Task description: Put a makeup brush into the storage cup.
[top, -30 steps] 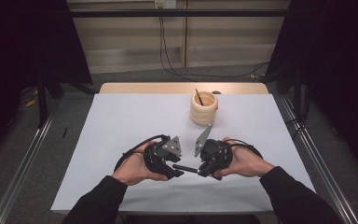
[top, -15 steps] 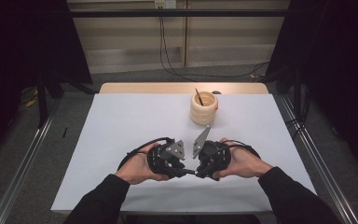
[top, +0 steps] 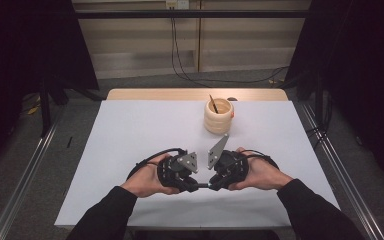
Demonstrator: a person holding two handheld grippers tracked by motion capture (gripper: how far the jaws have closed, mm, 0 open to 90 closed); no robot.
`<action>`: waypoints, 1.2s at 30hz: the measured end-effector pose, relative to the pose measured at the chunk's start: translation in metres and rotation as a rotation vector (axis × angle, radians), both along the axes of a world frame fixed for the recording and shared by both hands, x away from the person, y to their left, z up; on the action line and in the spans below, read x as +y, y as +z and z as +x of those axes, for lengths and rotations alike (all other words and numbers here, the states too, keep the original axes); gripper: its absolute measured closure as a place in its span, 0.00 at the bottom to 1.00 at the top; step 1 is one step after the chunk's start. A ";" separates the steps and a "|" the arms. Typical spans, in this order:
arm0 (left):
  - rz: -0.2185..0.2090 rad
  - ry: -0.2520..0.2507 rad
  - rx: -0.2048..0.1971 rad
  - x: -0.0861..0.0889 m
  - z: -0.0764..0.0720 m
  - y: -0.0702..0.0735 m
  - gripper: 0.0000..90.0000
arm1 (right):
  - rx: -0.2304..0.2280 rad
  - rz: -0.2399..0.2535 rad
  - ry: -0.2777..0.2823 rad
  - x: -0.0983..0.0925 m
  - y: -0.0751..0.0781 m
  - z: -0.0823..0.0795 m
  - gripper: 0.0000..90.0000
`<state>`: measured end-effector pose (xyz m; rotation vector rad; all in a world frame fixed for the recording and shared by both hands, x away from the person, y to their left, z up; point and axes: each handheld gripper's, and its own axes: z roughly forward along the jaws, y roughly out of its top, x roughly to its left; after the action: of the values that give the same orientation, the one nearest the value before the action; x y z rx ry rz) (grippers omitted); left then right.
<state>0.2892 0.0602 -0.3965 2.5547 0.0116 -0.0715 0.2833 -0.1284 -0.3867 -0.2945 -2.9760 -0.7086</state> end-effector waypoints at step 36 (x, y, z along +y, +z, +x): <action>-0.129 0.089 0.058 0.017 -0.006 -0.004 0.88 | -0.042 0.231 -0.236 -0.026 -0.004 0.005 0.20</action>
<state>0.2836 0.0769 -0.4008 2.4192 0.1380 -0.1086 0.2881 -0.1548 -0.3910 -0.6272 -2.8872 -1.0841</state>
